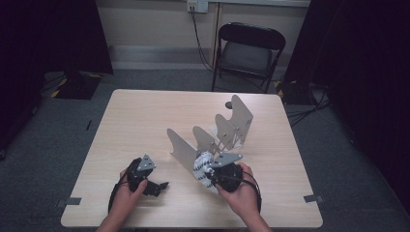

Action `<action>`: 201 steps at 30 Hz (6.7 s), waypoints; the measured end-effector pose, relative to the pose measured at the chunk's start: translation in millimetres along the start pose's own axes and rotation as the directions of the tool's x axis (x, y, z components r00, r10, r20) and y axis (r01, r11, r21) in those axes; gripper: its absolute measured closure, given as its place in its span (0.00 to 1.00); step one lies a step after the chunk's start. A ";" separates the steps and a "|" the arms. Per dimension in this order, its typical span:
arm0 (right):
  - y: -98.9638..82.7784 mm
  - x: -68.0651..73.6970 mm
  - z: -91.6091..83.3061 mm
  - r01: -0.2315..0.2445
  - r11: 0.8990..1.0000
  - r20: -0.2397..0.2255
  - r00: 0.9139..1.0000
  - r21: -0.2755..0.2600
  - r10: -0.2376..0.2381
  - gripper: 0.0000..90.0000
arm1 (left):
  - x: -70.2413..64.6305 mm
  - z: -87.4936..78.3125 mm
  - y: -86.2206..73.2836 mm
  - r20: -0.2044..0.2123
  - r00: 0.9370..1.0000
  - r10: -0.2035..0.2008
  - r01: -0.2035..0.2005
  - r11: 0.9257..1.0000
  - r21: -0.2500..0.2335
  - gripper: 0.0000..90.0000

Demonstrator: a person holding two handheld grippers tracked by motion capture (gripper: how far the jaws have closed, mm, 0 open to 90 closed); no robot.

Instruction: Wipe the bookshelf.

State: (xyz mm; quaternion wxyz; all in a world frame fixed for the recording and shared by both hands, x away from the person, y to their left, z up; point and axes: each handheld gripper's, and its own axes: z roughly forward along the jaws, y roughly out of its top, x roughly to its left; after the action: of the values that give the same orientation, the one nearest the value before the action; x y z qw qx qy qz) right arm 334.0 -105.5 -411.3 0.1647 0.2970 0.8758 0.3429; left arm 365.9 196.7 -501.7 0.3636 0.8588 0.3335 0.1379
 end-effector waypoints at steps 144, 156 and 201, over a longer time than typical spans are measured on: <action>-124.9 -83.9 11.0 -0.180 0.983 0.070 0.981 -0.046 0.183 0.15 | -16.1 -22.5 6.4 -0.016 1.000 -0.022 0.022 1.000 -0.014 0.18; -124.9 -83.9 11.0 -0.180 0.983 0.069 0.981 -0.046 0.183 0.15 | -56.9 -20.0 23.9 0.067 0.994 0.081 -0.079 0.996 -0.033 0.24; -124.9 -83.8 11.0 -0.181 0.982 0.069 0.981 -0.045 0.184 0.15 | 15.0 -30.9 25.9 -0.024 0.999 -0.034 0.036 0.997 0.072 0.89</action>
State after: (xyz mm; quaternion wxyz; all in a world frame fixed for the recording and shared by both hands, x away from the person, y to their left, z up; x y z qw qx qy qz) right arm 353.0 -226.5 -499.3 0.1701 0.3849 0.8316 0.3624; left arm 374.5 210.1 -461.7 0.3308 0.8638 0.3574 0.1288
